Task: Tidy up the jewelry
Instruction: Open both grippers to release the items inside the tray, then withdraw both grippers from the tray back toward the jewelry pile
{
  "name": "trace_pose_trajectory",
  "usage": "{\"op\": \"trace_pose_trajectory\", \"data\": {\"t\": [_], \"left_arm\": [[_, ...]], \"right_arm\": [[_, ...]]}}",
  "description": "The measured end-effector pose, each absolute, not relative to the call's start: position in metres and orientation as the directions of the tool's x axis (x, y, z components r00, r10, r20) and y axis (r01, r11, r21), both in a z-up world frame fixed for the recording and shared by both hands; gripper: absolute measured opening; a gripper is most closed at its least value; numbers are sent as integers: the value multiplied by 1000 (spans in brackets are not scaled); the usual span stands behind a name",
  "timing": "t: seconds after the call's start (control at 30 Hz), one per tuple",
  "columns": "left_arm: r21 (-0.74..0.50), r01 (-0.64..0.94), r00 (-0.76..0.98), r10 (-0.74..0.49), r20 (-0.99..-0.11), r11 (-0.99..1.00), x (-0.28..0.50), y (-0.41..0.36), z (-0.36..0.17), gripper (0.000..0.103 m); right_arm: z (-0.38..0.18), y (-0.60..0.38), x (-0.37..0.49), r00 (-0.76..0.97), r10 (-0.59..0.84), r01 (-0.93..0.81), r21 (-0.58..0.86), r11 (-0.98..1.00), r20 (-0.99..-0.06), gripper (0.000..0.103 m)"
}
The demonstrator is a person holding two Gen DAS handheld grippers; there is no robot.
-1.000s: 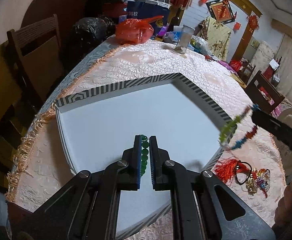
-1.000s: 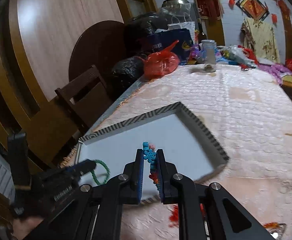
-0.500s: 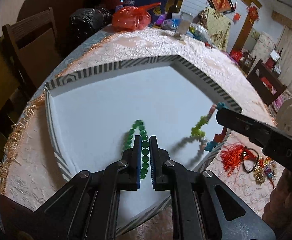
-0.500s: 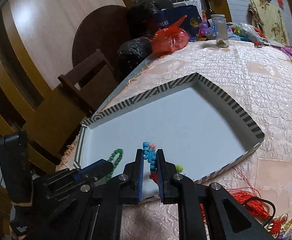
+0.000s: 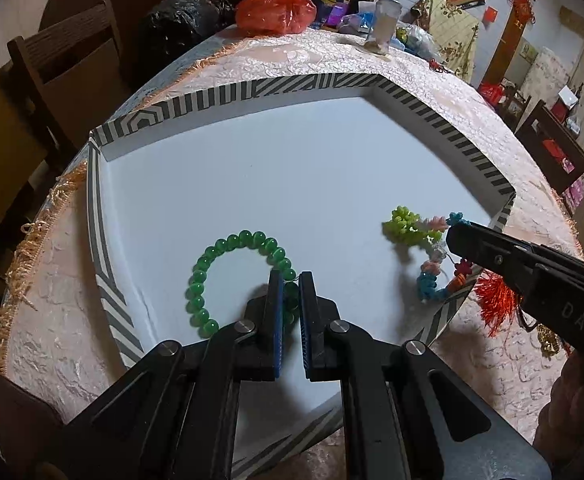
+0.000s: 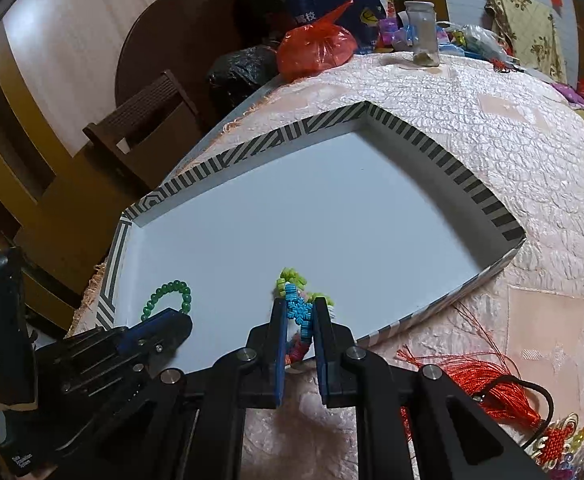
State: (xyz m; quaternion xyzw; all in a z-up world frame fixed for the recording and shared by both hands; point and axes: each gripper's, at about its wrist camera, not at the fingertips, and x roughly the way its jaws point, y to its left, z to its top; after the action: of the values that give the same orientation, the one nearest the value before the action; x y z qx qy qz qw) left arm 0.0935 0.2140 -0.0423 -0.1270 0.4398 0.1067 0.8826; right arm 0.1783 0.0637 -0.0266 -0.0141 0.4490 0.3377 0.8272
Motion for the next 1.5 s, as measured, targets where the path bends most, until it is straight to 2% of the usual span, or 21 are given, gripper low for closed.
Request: {"op": "trace_pose_trajectory", "data": {"t": [0.53,0.57,0.6,0.67,0.7,0.83,1.03,1.2,1.37,1.5], "left_arm": [[-110,-306,585,96,-805,946,95,211,-44,7],[-109,-307,585,97,-806,946,96,211,-44,7],[-112,-307,583,94,-807,945,96,211,-43,8],[-135,-295,586,67,-808,946,96,211,-42,20],[-137,-295,587,66,-807,946,96,211,-41,38],[-116,-299,604,93,-792,947,91,207,-31,58],[-82,-330,601,143,-786,940,85,209,-22,61],[-78,-326,664,170,-728,942,70,193,0,61],[-77,-232,723,118,-681,970,61,147,16,62],[-73,-167,713,69,-698,983,63,116,7,64]], "right_arm": [[-25,62,176,369,552,-561,294,774,-748,13],[-23,60,176,369,555,-558,300,774,-746,18],[-21,59,175,377,555,-557,297,776,-742,27],[-14,56,171,401,562,-563,289,774,-723,36],[-10,54,170,411,568,-569,286,771,-713,36],[-1,49,168,424,563,-575,269,773,-710,36],[9,22,162,459,549,-534,277,799,-698,36],[16,-5,142,525,489,-508,204,837,-697,36],[17,-49,125,575,460,-477,179,860,-677,36],[12,-98,117,606,423,-446,153,882,-673,36]]}}
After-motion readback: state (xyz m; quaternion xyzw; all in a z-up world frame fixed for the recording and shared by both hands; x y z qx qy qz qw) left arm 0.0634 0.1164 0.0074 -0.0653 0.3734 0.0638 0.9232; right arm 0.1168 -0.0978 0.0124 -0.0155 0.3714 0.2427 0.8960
